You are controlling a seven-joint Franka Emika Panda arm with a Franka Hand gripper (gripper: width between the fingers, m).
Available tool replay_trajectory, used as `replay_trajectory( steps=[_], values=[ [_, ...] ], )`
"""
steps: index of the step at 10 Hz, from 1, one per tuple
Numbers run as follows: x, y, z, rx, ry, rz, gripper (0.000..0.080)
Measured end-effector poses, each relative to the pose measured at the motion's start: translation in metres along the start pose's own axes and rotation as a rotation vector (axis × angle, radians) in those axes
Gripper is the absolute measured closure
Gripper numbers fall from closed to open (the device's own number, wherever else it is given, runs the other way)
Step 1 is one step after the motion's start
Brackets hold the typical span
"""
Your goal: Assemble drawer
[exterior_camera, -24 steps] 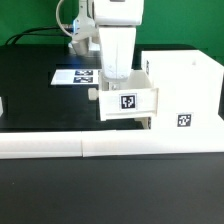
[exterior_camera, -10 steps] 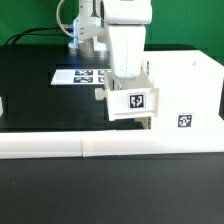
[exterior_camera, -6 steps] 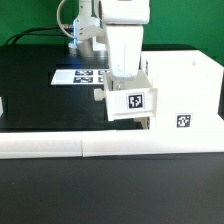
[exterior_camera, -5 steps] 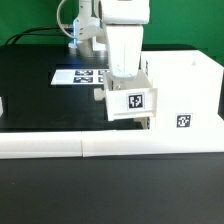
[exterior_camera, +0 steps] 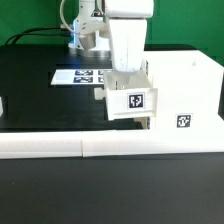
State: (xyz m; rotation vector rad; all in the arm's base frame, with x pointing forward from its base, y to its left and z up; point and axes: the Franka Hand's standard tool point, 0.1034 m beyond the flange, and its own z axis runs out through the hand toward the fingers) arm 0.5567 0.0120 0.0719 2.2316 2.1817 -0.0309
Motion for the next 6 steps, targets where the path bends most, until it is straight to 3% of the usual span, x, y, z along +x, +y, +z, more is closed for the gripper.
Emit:
replay_trajectory(
  steps=[3, 6],
  values=[
    [-0.019, 0.001, -0.027, 0.005, -0.02, -0.005, 0.0152],
    [-0.06, -0.003, -0.037, 0.002, -0.034, -0.046, 0.015]
  ],
)
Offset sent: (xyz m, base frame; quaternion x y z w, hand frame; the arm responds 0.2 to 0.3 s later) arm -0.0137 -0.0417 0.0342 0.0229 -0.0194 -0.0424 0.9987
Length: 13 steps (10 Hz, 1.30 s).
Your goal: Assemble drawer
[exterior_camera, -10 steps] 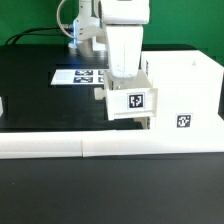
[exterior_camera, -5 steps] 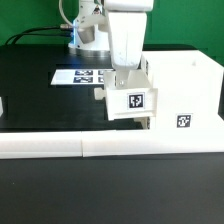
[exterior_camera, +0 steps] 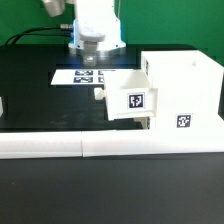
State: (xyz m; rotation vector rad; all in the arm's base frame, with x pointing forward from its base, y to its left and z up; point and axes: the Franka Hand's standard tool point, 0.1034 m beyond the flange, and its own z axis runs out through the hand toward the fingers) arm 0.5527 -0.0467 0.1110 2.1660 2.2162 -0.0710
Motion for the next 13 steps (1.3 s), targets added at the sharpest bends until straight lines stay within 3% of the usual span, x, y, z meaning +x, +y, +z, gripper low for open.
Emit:
replay_trajectory(
  steps=[3, 6, 8, 11, 13],
  values=[
    [-0.008, -0.002, 0.006, 0.008, 0.025, -0.029, 0.015],
    [-0.027, -0.006, 0.04, 0.043, 0.176, -0.043, 0.015],
    [-0.022, -0.01, 0.054, 0.054, 0.258, -0.006, 0.015],
    [0.0, -0.007, 0.054, 0.078, 0.279, 0.033, 0.015],
    [0.015, -0.001, 0.05, 0.079, 0.283, 0.061, 0.015]
  ],
)
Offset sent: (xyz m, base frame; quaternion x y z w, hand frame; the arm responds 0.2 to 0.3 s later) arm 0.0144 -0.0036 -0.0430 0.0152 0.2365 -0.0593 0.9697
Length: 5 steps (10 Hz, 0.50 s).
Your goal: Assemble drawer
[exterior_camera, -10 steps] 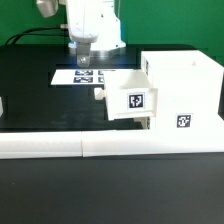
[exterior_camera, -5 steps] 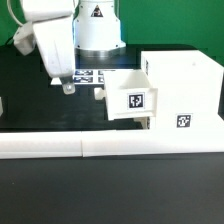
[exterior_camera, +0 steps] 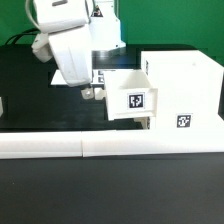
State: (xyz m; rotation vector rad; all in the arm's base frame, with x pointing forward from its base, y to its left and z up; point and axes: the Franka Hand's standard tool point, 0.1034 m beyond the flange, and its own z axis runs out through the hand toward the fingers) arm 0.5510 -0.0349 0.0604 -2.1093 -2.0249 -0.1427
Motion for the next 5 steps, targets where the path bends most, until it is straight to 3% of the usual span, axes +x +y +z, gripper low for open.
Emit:
replay_trajectory(
  steps=[5],
  values=[
    [0.031, 0.003, 0.008, 0.006, 0.005, 0.095, 0.015]
  ],
)
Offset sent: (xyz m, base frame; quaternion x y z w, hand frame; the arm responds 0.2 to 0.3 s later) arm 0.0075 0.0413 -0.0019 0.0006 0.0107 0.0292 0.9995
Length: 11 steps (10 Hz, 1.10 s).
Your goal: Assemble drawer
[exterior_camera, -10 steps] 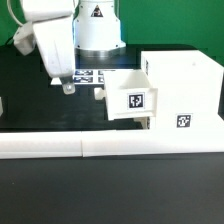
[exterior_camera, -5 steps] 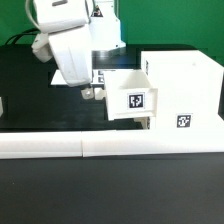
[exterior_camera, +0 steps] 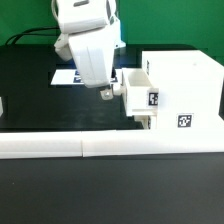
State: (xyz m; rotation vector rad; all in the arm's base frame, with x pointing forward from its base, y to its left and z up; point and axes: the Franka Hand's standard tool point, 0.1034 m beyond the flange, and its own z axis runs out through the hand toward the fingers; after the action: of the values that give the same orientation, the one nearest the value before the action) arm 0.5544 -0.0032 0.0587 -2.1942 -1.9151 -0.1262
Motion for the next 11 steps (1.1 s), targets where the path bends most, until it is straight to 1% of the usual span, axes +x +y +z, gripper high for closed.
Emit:
replay_trajectory(
  steps=[2, 4, 6, 8, 9, 10, 11],
  values=[
    [0.013, -0.003, 0.008, 0.013, 0.007, -0.012, 0.015],
    [0.025, -0.004, 0.011, 0.038, 0.016, -0.01, 0.015],
    [0.032, -0.002, 0.009, 0.038, 0.018, 0.024, 0.015],
    [0.034, -0.004, 0.009, 0.037, 0.015, 0.101, 0.015],
    [0.03, -0.008, 0.01, 0.026, 0.01, 0.158, 0.015],
    [0.019, -0.015, 0.011, 0.006, -0.003, 0.224, 0.015],
    [-0.001, -0.024, 0.012, -0.021, -0.019, 0.266, 0.015]
  ],
)
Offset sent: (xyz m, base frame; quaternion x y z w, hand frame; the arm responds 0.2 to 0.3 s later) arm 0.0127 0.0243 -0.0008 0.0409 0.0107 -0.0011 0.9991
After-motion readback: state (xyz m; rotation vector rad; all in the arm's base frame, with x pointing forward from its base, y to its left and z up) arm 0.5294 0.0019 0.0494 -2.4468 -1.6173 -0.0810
